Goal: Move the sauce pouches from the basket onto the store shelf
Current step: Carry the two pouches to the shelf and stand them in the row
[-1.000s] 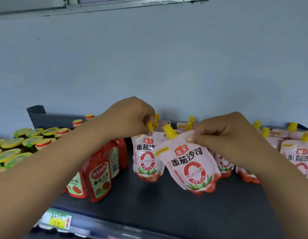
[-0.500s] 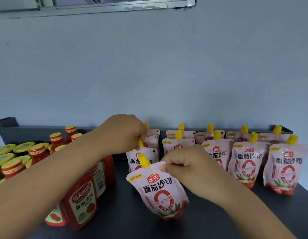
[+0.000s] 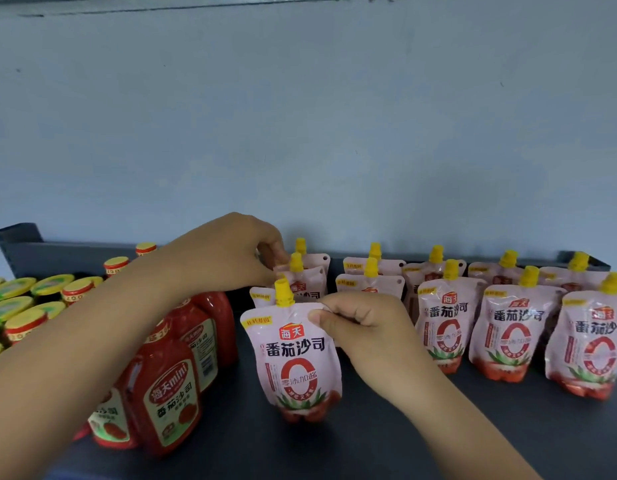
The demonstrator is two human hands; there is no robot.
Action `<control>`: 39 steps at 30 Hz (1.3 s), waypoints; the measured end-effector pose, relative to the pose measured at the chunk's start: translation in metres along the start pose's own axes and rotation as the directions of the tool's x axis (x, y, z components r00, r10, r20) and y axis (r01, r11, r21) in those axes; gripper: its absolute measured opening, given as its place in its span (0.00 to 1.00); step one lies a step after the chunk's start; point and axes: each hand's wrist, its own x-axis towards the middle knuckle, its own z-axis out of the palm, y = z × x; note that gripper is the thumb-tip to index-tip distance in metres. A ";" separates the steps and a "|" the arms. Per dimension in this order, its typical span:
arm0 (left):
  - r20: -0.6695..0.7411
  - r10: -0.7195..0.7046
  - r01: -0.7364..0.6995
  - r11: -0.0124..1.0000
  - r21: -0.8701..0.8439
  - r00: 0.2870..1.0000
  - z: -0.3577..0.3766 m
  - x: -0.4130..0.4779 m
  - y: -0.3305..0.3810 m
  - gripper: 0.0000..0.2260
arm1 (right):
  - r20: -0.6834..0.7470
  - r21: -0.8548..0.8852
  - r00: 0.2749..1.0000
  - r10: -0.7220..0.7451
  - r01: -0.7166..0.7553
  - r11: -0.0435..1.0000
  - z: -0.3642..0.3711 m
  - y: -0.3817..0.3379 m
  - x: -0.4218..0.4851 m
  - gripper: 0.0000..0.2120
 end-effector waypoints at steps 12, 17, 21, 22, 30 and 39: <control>-0.064 -0.061 0.055 0.995 -0.089 0.996 0.023 -0.074 0.004 0.07 | -0.083 0.117 0.996 0.041 -0.031 0.993 0.041 0.018 -0.010 0.09; -0.101 -0.088 0.093 0.995 0.046 0.991 0.032 -0.075 0.007 0.05 | -0.061 -0.007 0.996 0.071 -0.071 0.997 0.040 0.015 -0.012 0.06; -0.189 -0.037 0.068 0.985 0.158 0.981 0.047 -0.080 0.015 0.16 | -0.040 -0.188 0.998 0.058 -0.064 0.980 0.035 0.007 -0.017 0.06; -0.205 -0.016 0.052 0.984 0.172 0.979 0.052 -0.081 0.014 0.21 | -0.048 -0.228 0.998 0.048 -0.057 0.972 0.033 0.006 -0.020 0.08; -0.391 -0.042 0.128 0.972 0.198 0.919 0.066 -0.078 0.034 0.30 | -0.273 -0.331 0.962 0.026 -0.119 0.936 0.007 -0.005 -0.035 0.20; -0.490 0.129 -0.061 0.986 0.152 0.862 0.085 -0.054 0.102 0.27 | -0.504 -0.440 0.864 -0.017 -0.239 0.865 -0.039 0.001 -0.083 0.21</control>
